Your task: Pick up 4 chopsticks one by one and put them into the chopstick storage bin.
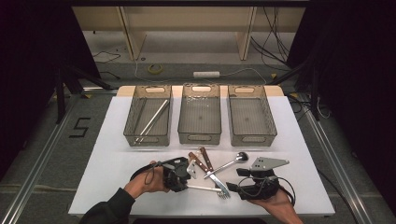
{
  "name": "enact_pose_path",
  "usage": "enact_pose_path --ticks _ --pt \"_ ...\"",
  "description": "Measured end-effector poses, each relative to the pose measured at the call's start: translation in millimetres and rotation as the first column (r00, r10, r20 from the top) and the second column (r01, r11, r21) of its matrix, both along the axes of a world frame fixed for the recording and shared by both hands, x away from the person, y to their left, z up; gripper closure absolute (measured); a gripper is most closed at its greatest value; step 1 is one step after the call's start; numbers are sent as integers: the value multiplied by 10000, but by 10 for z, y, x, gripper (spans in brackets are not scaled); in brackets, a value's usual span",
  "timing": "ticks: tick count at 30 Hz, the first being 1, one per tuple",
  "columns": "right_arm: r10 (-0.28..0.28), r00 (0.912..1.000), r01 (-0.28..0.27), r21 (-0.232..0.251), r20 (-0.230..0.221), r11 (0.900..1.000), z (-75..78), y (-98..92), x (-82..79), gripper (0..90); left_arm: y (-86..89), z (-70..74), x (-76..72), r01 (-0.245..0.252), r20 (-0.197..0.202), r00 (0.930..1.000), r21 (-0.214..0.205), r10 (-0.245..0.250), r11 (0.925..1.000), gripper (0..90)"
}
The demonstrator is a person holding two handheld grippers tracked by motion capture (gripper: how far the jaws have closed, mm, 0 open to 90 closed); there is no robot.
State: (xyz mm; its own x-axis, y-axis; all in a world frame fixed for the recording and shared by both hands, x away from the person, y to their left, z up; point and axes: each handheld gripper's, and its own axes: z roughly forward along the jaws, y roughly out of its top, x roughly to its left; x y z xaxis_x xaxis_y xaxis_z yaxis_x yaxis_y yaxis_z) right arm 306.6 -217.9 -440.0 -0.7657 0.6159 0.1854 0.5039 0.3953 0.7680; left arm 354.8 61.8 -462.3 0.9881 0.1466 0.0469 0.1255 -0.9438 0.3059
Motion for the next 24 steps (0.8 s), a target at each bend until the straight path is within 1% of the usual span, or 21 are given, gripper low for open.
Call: enact_pose_path --ticks 4,6,9,12,14,16,24 --pt "-15 10000 15 -22 -2 10000 0 2 -2 339 -5 1 -19 166 28 9999 91 -166 9998 786" --pt "-14 10000 14 -43 2 10000 -1 2 -1 339 -1 3 -22 367 31 9993 130 -367 9992 794" --pt "-25 10000 25 -57 -1 10000 -1 1 0 340 6 0 -34 493 10 9988 103 -494 9987 804" --pt "-26 10000 26 -119 30 9999 -4 6 -1 340 11 4 -34 756 3 9971 187 -756 9970 812" --pt "-32 10000 33 -176 38 9998 -4 9 -4 339 13 -1 -44 802 -53 9968 129 -802 9967 819" --pt "-30 10000 31 -169 46 9999 -5 8 -3 340 12 3 -50 973 -58 9952 205 -972 9950 825" --pt "-31 10000 32 -189 41 9998 -4 10 -6 341 12 5 -73 1312 -40 9914 266 -1312 9910 839"
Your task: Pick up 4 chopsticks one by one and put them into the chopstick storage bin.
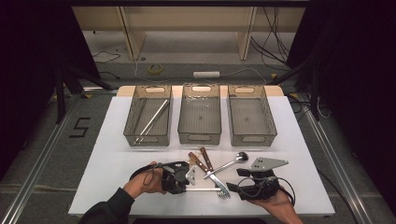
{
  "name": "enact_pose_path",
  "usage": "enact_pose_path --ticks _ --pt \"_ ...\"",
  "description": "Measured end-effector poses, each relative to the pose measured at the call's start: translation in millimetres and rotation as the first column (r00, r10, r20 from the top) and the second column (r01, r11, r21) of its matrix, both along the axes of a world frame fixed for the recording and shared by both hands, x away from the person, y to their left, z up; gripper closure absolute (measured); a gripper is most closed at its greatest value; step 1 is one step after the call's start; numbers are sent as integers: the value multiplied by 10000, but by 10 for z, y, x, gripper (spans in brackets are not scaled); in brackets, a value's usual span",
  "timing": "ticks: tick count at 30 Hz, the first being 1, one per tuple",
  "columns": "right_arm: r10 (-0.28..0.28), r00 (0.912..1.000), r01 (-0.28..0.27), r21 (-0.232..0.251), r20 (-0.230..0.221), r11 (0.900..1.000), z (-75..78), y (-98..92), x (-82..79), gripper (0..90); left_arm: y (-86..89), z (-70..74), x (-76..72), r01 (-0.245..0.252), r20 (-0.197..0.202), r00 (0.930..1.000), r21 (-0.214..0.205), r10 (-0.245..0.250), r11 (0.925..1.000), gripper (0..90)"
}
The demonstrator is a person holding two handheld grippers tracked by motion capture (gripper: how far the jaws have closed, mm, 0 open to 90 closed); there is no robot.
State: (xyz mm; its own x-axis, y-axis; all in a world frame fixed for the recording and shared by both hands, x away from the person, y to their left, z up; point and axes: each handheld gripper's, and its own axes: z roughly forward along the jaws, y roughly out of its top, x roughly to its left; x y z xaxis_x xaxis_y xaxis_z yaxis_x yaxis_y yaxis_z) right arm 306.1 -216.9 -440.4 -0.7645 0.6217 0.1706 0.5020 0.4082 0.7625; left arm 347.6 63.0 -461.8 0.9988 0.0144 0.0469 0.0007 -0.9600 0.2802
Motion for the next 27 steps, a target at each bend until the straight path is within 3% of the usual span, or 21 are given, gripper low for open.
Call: enact_pose_path --ticks 8,18,27 --pt "9 10000 -9 16 3 10000 2 -1 -2 341 -5 27 -19 -4 -231 9997 -113 1 9999 842" --pt "11 10000 -11 17 13 10000 4 -2 -4 341 45 180 -6 -491 -661 9968 -650 448 9967 843" --pt "12 10000 -12 6 26 10000 4 -6 -2 341 81 302 -16 -568 -952 9943 -877 484 9945 844"
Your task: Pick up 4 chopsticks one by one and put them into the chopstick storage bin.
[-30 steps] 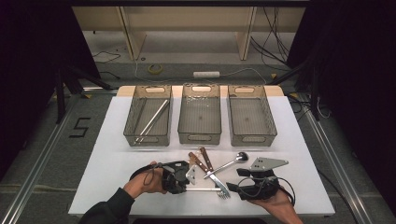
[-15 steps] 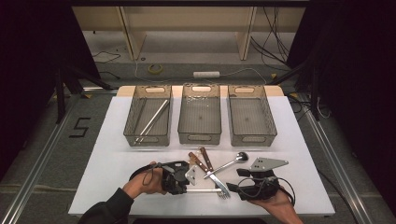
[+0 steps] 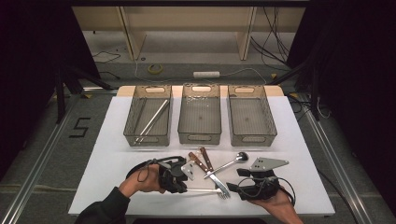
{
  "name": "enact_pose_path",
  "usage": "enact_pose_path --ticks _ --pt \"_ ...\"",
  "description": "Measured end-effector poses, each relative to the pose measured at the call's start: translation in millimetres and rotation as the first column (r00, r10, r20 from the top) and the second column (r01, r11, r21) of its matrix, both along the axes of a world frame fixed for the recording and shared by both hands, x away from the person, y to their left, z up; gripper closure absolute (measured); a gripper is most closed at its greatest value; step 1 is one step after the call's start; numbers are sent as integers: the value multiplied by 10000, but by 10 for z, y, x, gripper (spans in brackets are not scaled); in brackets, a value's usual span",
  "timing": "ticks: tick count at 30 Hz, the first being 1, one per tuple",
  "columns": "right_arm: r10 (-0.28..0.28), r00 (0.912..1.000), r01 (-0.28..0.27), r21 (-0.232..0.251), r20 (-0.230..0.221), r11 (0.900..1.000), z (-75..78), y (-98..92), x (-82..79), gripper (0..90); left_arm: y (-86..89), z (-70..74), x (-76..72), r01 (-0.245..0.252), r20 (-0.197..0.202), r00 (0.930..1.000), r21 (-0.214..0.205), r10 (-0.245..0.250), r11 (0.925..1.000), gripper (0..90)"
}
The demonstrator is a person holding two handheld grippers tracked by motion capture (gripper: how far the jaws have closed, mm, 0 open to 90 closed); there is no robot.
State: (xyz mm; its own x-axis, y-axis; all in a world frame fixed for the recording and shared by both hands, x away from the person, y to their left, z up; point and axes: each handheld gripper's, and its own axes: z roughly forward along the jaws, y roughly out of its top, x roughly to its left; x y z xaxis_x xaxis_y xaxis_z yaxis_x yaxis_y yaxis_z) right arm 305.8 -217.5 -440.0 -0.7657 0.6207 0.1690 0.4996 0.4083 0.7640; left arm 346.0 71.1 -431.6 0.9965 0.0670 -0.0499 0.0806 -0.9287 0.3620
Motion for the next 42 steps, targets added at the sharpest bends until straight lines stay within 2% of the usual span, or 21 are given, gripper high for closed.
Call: enact_pose_path --ticks 6,11,13,16,18,21,23,24,26,28,31,33,35,36,37,39,41,42 --pt "3 10000 -3 -4 -10 10000 -1 2 0 341 43 115 4 -256 61 9996 -342 258 9991 844" --pt "-5 10000 5 -11 -2 10000 -2 0 1 341 119 227 43 -727 251 9969 -775 749 9943 844" --pt "-6 10000 6 -7 -5 10000 -1 -1 1 341 168 281 69 -1059 307 9935 -1033 1096 9890 844" --pt "-17 10000 17 -10 0 10000 -1 -2 2 341 256 379 110 -1578 447 9851 -1511 1662 9758 844" --pt "-17 10000 17 -8 -4 10000 -2 -1 2 341 325 447 144 -2007 524 9755 -1852 2136 9620 844" --pt "-24 10000 24 -29 -15 10000 -2 3 2 341 430 523 208 -2703 715 9531 -2353 2940 9336 844" --pt "-22 10000 22 -1 -9 10000 -2 4 1 341 501 556 259 -3192 809 9331 -2619 3503 9108 844" --pt "-28 10000 28 -7 -1 10000 -3 4 1 340 535 569 288 -3304 849 9273 -2724 3646 9037 844" --pt "-41 10000 41 5 -6 10000 -4 3 4 339 596 588 344 -3646 852 9100 -3019 4058 8809 844" --pt "-41 10000 41 7 -11 10000 -5 4 5 338 648 602 404 -3961 868 8925 -3180 4425 8614 844" --pt "-71 10000 71 6 -7 10000 -5 4 5 334 718 617 508 -4329 890 8695 -3365 4859 8363 844" --pt "-75 10000 75 22 -3 10000 -6 1 8 332 763 623 583 -4593 907 8506 -3513 5179 8158 844" --pt "-101 9999 101 53 -20 9999 -8 0 9 330 806 627 665 -4816 954 8330 -3597 5450 7991 844" --pt "-92 10000 92 40 -15 9999 -8 -1 9 329 822 625 707 -4996 924 8191 -3700 5661 7833 844" --pt "-105 9999 105 52 -24 9999 -8 0 10 328 847 627 755 -5104 947 8095 -3741 5794 7743 844" --pt "-96 10000 96 48 -22 9999 -9 2 10 326 897 630 850 -5352 970 7862 -3869 6103 7509 844" --pt "-105 9999 106 69 -19 9999 -7 2 8 322 944 630 933 -5590 1068 7577 -4026 6438 7248 844" --pt "-110 9999 111 73 -19 9999 -6 1 8 319 971 628 975 -5729 1009 7445 -4109 6599 7092 843"
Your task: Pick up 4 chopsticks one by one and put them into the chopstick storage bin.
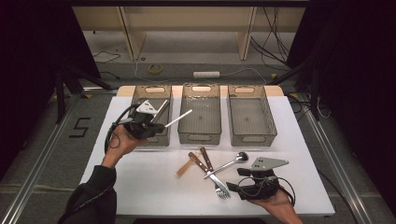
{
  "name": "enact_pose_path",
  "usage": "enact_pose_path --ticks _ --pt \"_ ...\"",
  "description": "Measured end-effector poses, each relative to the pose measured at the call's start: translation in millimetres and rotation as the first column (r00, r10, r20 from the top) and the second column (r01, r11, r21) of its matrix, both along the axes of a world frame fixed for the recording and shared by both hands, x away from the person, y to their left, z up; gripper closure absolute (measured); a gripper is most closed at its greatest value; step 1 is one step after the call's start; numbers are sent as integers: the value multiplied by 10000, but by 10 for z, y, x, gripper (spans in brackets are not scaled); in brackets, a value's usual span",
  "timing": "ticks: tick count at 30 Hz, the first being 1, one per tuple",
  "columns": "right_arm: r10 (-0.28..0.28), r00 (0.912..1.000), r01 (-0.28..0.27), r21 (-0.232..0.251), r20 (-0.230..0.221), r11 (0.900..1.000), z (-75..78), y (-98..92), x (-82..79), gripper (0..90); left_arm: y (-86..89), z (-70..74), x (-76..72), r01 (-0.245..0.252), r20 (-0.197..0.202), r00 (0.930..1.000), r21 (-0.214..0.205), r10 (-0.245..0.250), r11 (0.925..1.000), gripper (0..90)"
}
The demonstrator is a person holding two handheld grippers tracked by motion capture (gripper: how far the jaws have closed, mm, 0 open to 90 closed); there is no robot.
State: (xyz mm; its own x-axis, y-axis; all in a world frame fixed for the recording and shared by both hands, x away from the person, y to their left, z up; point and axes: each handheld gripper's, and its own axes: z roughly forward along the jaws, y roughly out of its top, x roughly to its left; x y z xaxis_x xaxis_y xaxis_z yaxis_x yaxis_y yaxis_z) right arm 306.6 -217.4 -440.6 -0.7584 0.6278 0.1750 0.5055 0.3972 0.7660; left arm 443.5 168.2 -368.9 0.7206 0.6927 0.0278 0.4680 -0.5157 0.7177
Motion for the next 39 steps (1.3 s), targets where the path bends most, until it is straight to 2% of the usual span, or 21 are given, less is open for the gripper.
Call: enact_pose_path --ticks 7,18,21,23,24,26,28,30,34,39 --pt "-108 9999 107 167 47 9998 7 -14 3 284 177 -29 257 -1085 60 9941 -361 1087 9934 844" --pt "-175 9998 173 277 87 9995 13 -19 2 268 253 -59 521 -1893 17 9818 -492 1897 9807 843" --pt "-171 9998 169 262 78 9995 13 -20 2 268 277 -90 588 -2228 84 9746 -644 2238 9727 843" --pt "-172 9998 171 271 65 9995 13 -18 2 268 293 -115 634 -2465 40 9690 -630 2472 9671 843" --pt "-158 9999 156 260 68 9995 12 -19 3 269 308 -128 660 -2496 22 9682 -568 2501 9667 843" --pt "-155 9999 154 249 52 9996 10 -19 3 269 331 -159 701 -2791 7 9601 -590 2797 9584 843" --pt "-159 9999 158 236 54 9996 9 -20 4 271 355 -188 731 -2935 -18 9558 -737 2941 9531 843" --pt "-150 9999 149 238 46 9996 9 -20 5 271 367 -210 757 -3038 -37 9526 -722 3044 9500 843" --pt "-140 9999 139 228 36 9996 6 -18 6 271 404 -258 823 -3363 -96 9416 -740 3365 9389 843" --pt "-128 9999 128 220 21 9997 6 -19 6 274 425 -305 894 -3539 -203 9353 -742 3534 9323 843"
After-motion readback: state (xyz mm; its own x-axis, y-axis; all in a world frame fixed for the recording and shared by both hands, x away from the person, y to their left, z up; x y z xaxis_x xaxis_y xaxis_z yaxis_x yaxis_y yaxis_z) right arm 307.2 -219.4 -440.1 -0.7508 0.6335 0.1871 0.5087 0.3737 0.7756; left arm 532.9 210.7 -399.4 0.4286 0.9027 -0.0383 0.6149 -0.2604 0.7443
